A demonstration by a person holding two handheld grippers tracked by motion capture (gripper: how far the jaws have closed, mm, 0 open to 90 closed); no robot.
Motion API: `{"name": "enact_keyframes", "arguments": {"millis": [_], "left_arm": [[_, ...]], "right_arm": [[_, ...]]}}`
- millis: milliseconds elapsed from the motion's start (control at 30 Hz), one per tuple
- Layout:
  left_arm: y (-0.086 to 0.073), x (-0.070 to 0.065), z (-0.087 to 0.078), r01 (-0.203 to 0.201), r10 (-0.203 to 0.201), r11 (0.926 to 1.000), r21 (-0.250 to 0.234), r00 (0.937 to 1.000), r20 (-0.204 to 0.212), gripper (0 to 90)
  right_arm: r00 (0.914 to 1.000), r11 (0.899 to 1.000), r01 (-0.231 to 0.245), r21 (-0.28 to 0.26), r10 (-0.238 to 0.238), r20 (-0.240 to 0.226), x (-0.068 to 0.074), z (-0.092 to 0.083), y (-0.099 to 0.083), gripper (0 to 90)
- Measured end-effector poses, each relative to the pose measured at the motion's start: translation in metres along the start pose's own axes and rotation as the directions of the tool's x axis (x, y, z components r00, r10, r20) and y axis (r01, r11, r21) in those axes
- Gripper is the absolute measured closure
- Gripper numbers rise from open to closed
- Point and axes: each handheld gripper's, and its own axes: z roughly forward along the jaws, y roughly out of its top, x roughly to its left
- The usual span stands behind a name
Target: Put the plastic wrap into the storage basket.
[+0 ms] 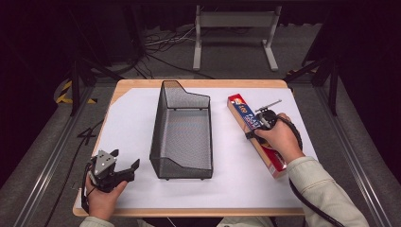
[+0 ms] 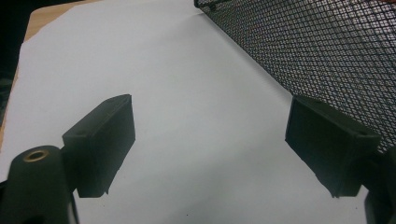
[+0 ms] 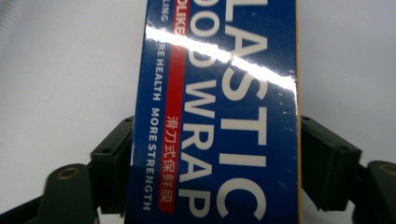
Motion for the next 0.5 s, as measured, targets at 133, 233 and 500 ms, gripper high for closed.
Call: {"name": "enact_keyframes", "arguments": {"millis": [133, 233, 500], "left_arm": [[-0.0001, 0.0000, 0.0000, 0.000, 0.000, 1.0000, 0.000, 1.0000, -0.001, 16.5], [0.0000, 0.0000, -0.0002, -0.001, 0.001, 1.0000, -0.002, 1.0000, 0.000, 16.5], [0.0001, 0.0005, -0.0001, -0.002, 0.002, 1.0000, -0.001, 1.0000, -0.002, 16.5]], "right_arm": [[0.9996, 1.000, -0.019, 0.016, 0.018, 0.022, 0.0042, -0.0006, 0.0000, 34.8], [0.9978, 1.000, -0.015, 0.022, 0.013, 0.066, 0.0094, -0.0020, 0.0010, 36.8], [0.9959, 1.000, -0.028, 0.011, 0.027, 0.087, 0.0115, -0.0041, 0.0006, 39.4]]}}
